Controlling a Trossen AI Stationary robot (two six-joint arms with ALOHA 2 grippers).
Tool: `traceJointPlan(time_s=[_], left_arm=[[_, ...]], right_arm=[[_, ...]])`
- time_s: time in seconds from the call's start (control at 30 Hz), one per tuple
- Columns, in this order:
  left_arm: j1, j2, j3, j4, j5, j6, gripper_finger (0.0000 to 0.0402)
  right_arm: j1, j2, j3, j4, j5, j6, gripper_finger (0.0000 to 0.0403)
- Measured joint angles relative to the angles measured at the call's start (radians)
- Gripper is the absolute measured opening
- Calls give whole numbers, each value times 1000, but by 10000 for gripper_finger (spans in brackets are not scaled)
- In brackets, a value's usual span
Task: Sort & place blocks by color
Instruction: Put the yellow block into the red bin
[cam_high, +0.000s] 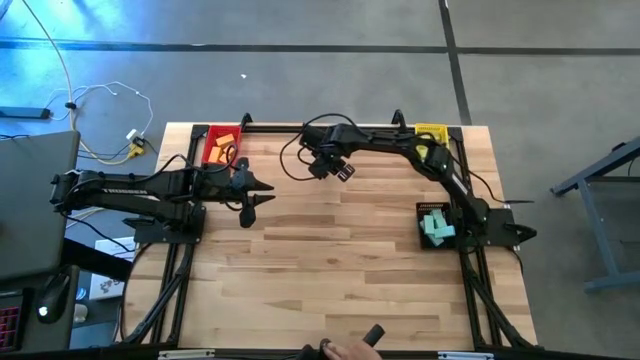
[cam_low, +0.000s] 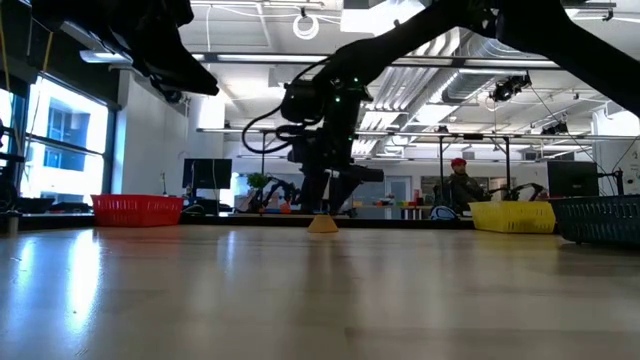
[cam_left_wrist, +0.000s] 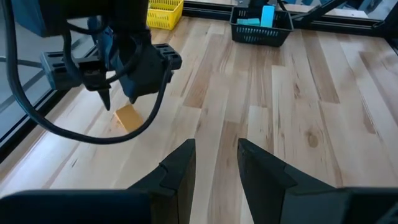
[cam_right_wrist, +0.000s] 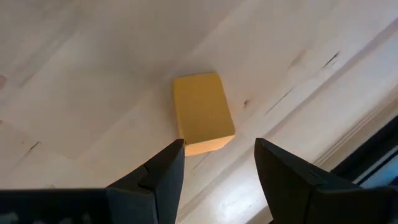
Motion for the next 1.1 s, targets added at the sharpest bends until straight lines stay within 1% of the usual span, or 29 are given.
traceJointPlan(time_s=[0.27,0.6,0.87,0.97,1.1], left_arm=[[0,0,0,0,0,0,106],[0,0,0,0,0,0,106],[0,0,0,-1,0,0,106],[0,0,0,-1,0,0,106],[0,0,0,-1,0,0,106]], right_arm=[[0,24,0,12,8,-41,181],[4,52,-1,28,-3,-52,181],[11,57,-1,24,-14,-18,180],[15,57,-1,19,-6,-5,162],[18,57,-1,12,24,39,115]])
